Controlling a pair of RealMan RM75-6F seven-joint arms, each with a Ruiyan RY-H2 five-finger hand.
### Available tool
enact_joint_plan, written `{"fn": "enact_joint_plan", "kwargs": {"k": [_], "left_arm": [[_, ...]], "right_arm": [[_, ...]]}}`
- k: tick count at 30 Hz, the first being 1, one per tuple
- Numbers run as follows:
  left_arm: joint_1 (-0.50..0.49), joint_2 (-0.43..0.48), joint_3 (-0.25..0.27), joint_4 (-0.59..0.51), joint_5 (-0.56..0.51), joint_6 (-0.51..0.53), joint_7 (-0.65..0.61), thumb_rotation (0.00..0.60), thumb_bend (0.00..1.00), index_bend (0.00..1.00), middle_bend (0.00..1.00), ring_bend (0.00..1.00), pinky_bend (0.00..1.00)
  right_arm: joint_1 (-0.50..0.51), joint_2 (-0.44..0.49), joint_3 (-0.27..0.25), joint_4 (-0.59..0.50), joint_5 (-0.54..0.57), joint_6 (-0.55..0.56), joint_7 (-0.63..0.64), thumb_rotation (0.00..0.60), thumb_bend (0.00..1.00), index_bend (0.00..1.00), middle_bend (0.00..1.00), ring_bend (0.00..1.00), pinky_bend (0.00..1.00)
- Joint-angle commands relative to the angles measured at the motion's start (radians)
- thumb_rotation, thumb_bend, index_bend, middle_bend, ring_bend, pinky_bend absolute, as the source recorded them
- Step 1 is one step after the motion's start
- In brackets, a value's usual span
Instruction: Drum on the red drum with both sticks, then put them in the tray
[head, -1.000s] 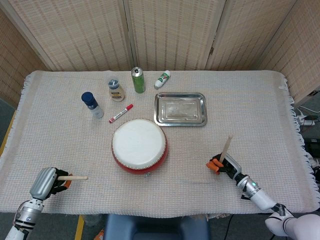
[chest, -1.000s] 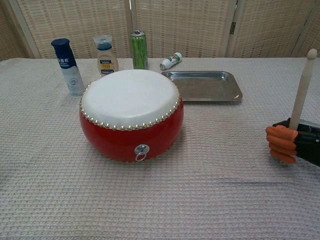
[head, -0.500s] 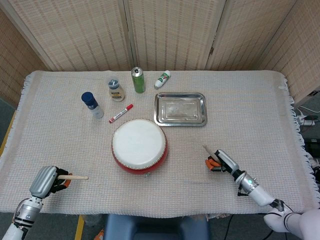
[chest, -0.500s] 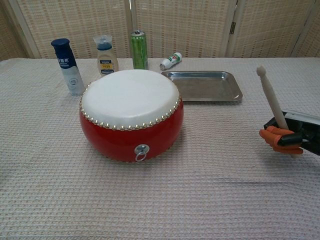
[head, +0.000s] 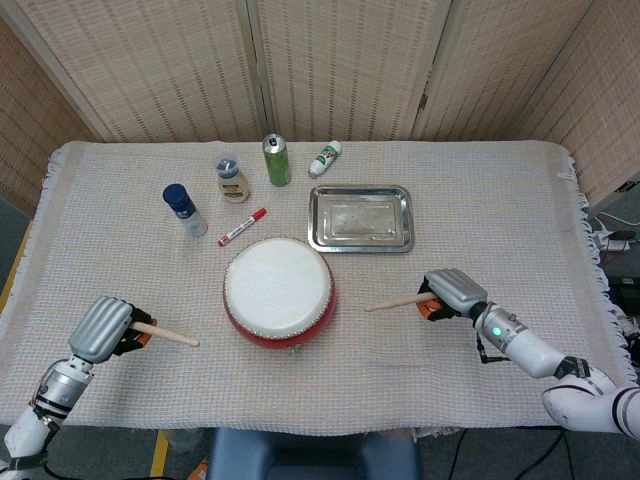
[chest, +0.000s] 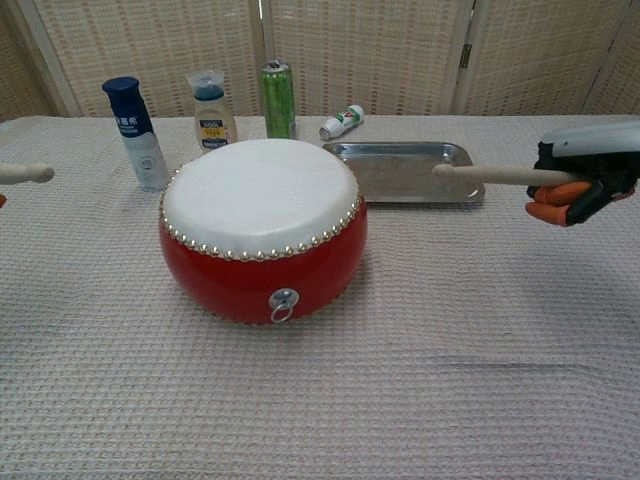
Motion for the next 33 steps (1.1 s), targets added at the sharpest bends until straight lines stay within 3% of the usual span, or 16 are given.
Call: {"fn": "enact_joint_plan", "kwargs": {"k": [1, 5, 10, 14, 18, 21, 23, 28, 33], "left_arm": [[-0.068, 0.034, -0.045, -0.052, -0.036, -0.082, 0.077, 0.600, 0.55, 1.00, 1.00, 1.00, 1.00], [-0.119, 0.046, -0.077, -0.092, -0.083, -0.150, 0.160, 0.600, 0.55, 1.00, 1.00, 1.00, 1.00], [-0.157, 0.054, -0.106, -0.134, -0.151, -0.201, 0.247, 0.600, 0.55, 1.00, 1.00, 1.00, 1.00], [-0.180, 0.066, -0.129, -0.158, -0.210, -0.230, 0.296, 0.600, 0.55, 1.00, 1.00, 1.00, 1.00], [-0.204, 0.053, -0.148, -0.163, -0.288, -0.260, 0.358, 0.600, 0.55, 1.00, 1.00, 1.00, 1.00], [-0.223, 0.017, -0.156, -0.147, -0.352, -0.273, 0.430, 0.600, 0.55, 1.00, 1.00, 1.00, 1.00], [-0.233, -0.011, -0.156, -0.132, -0.387, -0.272, 0.486, 0.600, 0.55, 1.00, 1.00, 1.00, 1.00], [-0.251, -0.115, -0.147, -0.075, -0.473, -0.244, 0.629, 0.600, 0.55, 1.00, 1.00, 1.00, 1.00], [-0.268, -0.191, -0.124, -0.031, -0.531, -0.244, 0.733, 0.600, 0.55, 1.00, 1.00, 1.00, 1.00]], "right_arm": [[0.156, 0.075, 0.100, -0.109, 0.233, -0.148, -0.235, 0.600, 1.00, 1.00, 1.00, 1.00, 1.00], [0.251, 0.035, 0.117, -0.094, 0.380, -0.178, -0.359, 0.600, 1.00, 1.00, 1.00, 1.00, 1.00], [0.381, -0.059, 0.072, -0.020, 0.588, -0.210, -0.490, 0.600, 1.00, 1.00, 1.00, 1.00, 1.00], [0.473, -0.144, -0.006, 0.054, 0.727, -0.200, -0.604, 0.600, 1.00, 1.00, 1.00, 1.00, 1.00], [0.569, -0.222, -0.119, 0.113, 0.895, -0.163, -0.742, 0.600, 1.00, 1.00, 1.00, 1.00, 1.00], [0.619, -0.249, -0.165, 0.109, 1.000, -0.116, -0.811, 0.600, 1.00, 1.00, 1.00, 1.00, 1.00], [0.626, -0.240, -0.146, 0.080, 1.019, -0.080, -0.810, 0.600, 1.00, 1.00, 1.00, 1.00, 1.00], [0.569, -0.124, -0.018, -0.053, 0.928, -0.032, -0.692, 0.600, 1.00, 1.00, 1.00, 1.00, 1.00], [0.524, -0.046, 0.040, -0.115, 0.849, -0.027, -0.638, 0.600, 1.00, 1.00, 1.00, 1.00, 1.00]]}}
